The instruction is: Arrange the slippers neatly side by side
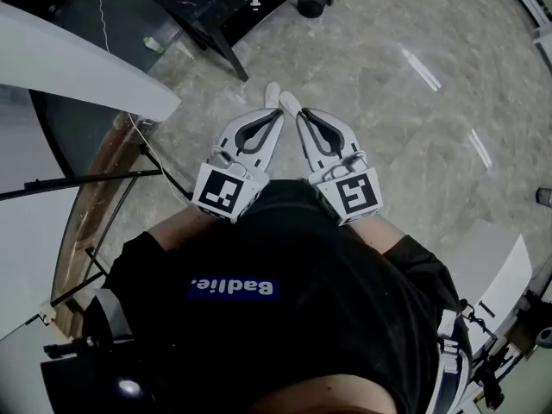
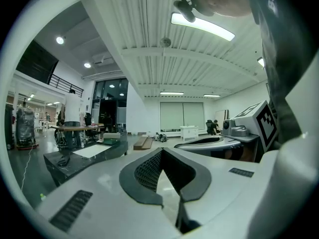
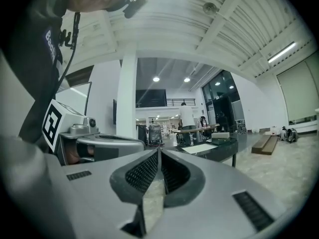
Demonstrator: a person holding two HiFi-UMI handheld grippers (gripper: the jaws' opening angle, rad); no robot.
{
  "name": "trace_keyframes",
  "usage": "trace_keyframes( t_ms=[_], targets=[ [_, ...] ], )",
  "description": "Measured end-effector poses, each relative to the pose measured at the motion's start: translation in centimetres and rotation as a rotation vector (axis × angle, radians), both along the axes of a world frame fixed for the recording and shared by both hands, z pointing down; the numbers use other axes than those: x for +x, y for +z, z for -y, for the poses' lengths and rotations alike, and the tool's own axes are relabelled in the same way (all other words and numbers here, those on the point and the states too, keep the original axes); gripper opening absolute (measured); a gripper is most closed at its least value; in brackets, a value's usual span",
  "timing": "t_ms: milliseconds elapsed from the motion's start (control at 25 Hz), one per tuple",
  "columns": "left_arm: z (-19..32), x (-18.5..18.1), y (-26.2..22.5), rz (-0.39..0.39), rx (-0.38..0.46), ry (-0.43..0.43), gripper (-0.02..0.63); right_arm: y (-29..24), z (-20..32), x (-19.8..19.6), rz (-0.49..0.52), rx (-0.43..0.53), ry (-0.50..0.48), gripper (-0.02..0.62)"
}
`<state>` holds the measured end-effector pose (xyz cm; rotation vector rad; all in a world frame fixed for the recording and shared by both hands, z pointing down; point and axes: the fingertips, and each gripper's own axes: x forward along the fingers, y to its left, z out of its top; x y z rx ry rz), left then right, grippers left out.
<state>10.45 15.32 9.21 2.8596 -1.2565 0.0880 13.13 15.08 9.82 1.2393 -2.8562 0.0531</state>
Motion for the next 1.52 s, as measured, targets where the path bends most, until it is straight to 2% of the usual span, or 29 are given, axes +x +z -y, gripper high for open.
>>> trace_keyframes(
  t_ms=[400,600,920,1120,1240,1280,1520],
  targets=[
    [0.8,0.2,1.0,-0.025,-0.04,-0.034,0.0,1.1,0.4,0.8,-0.033,-0.042,0.001,0.003],
    [6.0,-3.3,3.2,-0.047,-0.071,-0.009,0.0,3.2,5.3,-2.4,-0.063,-0.088,0.038,0.014],
    [11.3,-8.0,4.8,-0.041,-0.078,0.065,0.0,5.6,10.0,-7.3,-0.091,-0.156,0.113,0.04],
    [13.7,-10.5,6.0,-0.047,-0.103,0.117,0.0,7.0,12.2,-9.7,-0.106,-0.204,0.167,0.052],
    [15.2,-12.1,6.7,-0.052,-0.108,0.133,0.0,8.4,13.3,-11.0,-0.134,-0.266,0.195,0.058],
    [15.6,-12.7,6.9,-0.053,-0.109,0.136,0.0,8.8,13.6,-11.5,-0.142,-0.274,0.202,0.075],
    [17.7,-14.9,8.9,-0.049,-0.116,0.161,0.0,11.3,15.6,-12.7,-0.217,-0.301,0.252,0.075]
  ],
)
